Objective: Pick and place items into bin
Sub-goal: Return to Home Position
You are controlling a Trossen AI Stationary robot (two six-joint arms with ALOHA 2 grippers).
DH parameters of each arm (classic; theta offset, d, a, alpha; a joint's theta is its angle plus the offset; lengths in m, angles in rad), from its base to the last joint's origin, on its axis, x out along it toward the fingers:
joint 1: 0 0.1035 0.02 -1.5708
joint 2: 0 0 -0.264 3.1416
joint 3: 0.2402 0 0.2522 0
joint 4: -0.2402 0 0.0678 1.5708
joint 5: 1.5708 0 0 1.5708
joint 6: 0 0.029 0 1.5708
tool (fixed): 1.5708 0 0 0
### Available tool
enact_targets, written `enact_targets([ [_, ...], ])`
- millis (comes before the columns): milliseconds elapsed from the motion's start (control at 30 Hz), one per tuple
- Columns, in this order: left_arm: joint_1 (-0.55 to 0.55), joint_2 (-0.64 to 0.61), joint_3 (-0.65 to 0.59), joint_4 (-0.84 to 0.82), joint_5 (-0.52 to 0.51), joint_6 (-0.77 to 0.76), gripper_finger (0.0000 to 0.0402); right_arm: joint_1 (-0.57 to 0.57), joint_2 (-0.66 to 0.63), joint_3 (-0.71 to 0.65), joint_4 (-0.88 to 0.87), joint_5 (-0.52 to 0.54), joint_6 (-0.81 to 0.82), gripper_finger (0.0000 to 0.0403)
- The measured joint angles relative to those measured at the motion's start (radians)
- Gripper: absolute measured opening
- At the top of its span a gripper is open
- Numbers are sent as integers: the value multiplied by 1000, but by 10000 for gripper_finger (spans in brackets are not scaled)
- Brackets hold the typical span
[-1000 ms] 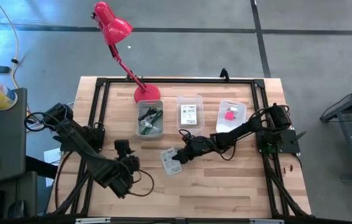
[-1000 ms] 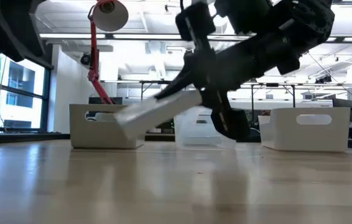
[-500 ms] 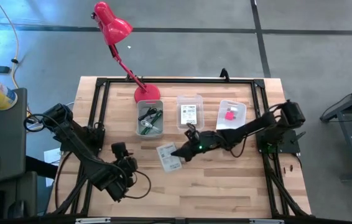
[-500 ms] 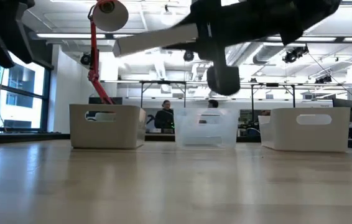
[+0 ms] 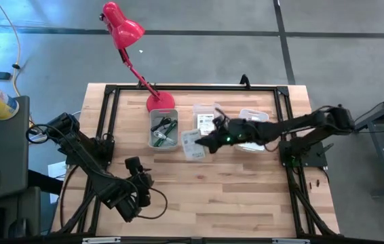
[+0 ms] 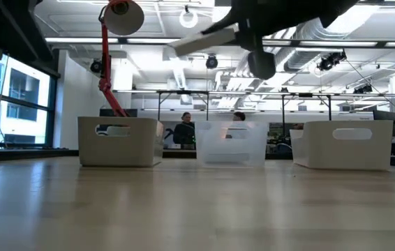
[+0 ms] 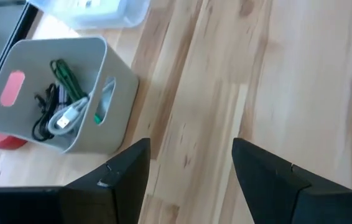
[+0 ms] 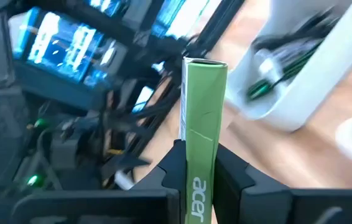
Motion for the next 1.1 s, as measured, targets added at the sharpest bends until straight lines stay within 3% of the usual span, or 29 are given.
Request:
enact_targets([
  [233,0,0,0,93,-50,56,216,-131,-119,0,-217,2,-52,48],
  [433,0,0,0,115,-77,61,216,-249,-138,0,-353,-2,-55,42],
  [733,0,0,0,120,-88,57,216,-376,-47,0,-382,-56,-31,48],
  [1100,0,0,0,123,-92,45,216,-402,52,0,-344,-82,-20,47],
])
